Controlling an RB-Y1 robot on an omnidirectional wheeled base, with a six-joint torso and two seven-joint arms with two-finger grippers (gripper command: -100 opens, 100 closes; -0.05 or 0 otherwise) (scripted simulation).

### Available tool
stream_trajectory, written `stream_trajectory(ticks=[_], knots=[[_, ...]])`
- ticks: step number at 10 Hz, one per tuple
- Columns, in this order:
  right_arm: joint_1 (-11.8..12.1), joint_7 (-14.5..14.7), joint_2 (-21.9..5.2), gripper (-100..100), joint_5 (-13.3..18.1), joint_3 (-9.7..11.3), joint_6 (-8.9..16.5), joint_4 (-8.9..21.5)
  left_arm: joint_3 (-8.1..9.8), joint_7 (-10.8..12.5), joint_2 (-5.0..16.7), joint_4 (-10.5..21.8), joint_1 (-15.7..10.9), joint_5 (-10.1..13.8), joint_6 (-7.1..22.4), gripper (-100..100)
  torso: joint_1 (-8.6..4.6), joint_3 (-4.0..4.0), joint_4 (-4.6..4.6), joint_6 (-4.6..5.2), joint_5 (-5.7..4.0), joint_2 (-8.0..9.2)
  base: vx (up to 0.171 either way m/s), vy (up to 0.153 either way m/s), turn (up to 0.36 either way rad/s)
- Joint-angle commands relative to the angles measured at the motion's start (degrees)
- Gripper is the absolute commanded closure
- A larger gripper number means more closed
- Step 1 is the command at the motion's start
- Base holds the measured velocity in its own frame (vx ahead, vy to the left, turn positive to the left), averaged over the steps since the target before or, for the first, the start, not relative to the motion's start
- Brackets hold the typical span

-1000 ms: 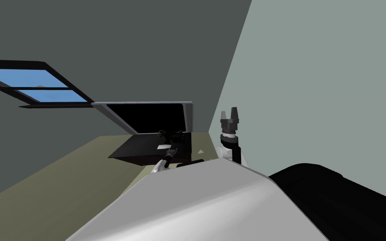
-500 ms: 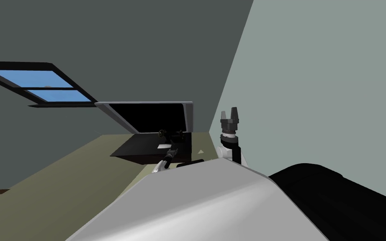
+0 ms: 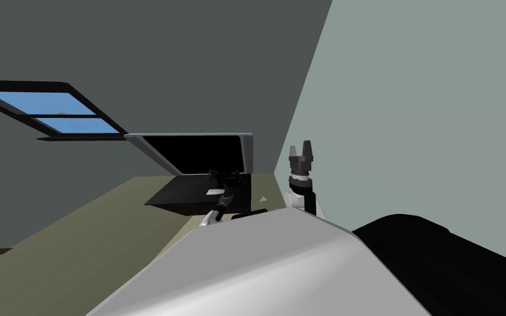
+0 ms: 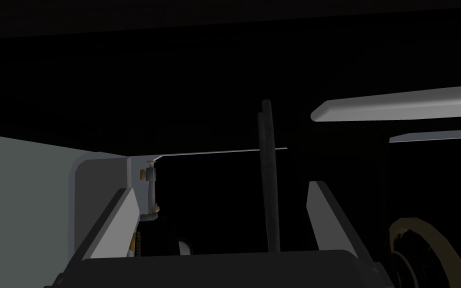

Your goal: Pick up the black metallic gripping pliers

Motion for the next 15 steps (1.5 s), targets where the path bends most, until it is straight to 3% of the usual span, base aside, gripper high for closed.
stream_trajectory(ticks=[1, 3, 12, 13, 15], knots=[[0.0, 0.0, 0.0, 0, 0.0, 0.0, 0.0, 0.0, 0.0, 0.0, 0.0, 0.0, 0.0, 0.0, 0.0, -100, 0.0, 0.0, 0.0, 0.0, 0.0, 0.0, 0.0, 0.0, 0.0], [0.0, 0.0, 0.0, 0, 0.0, 0.0, 0.0, 0.0, 1.31, -1.6, -0.4, -0.1, 1.9, -0.6, -2.6, -100, -0.06, 0.01, 0.0, -0.02, -0.01, 0.02, -0.002, -0.024, 0.069], [0.0, 0.0, 0.0, 0, 0.0, 0.0, 0.0, 0.0, 1.31, -1.6, -0.4, -0.1, 1.9, -0.6, -2.6, -100, 0.0, 0.0, 0.0, 0.0, 0.0, 0.0, 0.0, -0.003, 0.007], [0.0, 0.0, 0.0, 0, 0.0, 0.0, 0.0, 0.0, 3.84, -3.5, -0.9, 1.7, 1.2, -0.2, -3.8, -100, 0.0, 0.0, 0.0, 0.0, 0.0, 0.0, 0.003, -0.002, -0.114], [0.0, 0.0, 0.0, 0, 0.0, 0.0, 0.0, 0.0, 6.38, -5.4, -1.3, 3.5, 0.5, 0.2, -5.0, -100, 0.02, -0.01, 0.0, 0.01, 0.0, -0.01, 0.002, 0.005, -0.072]])
